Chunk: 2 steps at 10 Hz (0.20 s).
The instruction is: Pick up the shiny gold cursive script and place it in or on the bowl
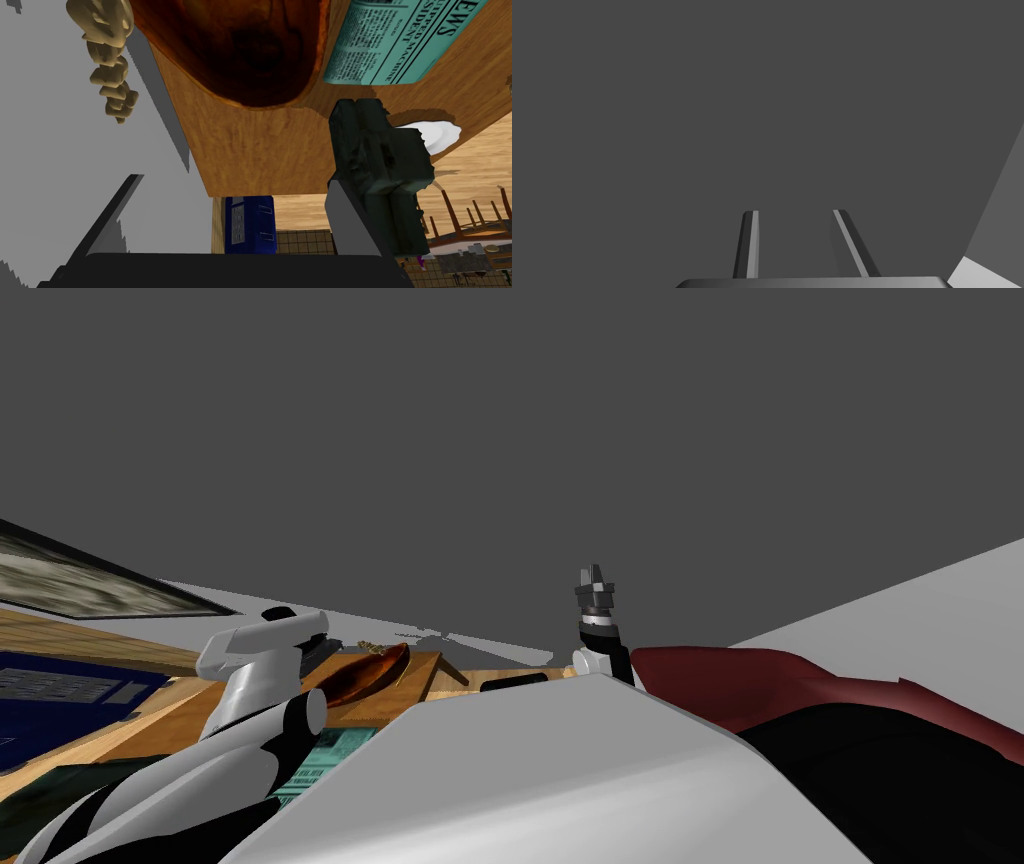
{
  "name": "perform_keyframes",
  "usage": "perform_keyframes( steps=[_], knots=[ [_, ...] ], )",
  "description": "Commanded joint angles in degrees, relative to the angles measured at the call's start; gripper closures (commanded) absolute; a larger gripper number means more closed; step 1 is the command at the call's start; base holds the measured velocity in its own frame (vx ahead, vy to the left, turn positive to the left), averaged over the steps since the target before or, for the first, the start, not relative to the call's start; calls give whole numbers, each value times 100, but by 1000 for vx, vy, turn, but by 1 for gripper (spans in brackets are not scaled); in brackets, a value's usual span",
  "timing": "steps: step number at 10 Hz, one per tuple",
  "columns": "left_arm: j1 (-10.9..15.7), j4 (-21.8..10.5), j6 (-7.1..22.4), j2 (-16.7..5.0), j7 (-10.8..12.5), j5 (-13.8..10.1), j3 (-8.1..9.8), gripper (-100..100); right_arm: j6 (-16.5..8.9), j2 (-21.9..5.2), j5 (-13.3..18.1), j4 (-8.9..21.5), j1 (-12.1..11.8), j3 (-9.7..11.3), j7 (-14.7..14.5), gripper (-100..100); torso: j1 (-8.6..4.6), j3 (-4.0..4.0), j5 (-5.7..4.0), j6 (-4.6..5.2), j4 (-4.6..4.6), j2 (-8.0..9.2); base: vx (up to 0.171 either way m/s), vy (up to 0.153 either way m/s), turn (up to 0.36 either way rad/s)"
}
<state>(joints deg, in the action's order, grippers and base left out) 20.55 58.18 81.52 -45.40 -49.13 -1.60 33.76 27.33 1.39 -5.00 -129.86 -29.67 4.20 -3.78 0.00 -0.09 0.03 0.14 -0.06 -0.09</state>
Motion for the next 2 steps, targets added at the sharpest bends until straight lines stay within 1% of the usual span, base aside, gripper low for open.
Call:
perform_keyframes(
  steps=[1,2],
  knots=[
    [0,0,0,0,0,0,0,0,0,0,0,0,0,0,0,0,0,0,0,0,0,0,0,0,0],
    [0,0,0,0,0,0,0,0,0,0,0,0,0,0,0,0,0,0,0,0,0,0,0,0,0]
  ],
)
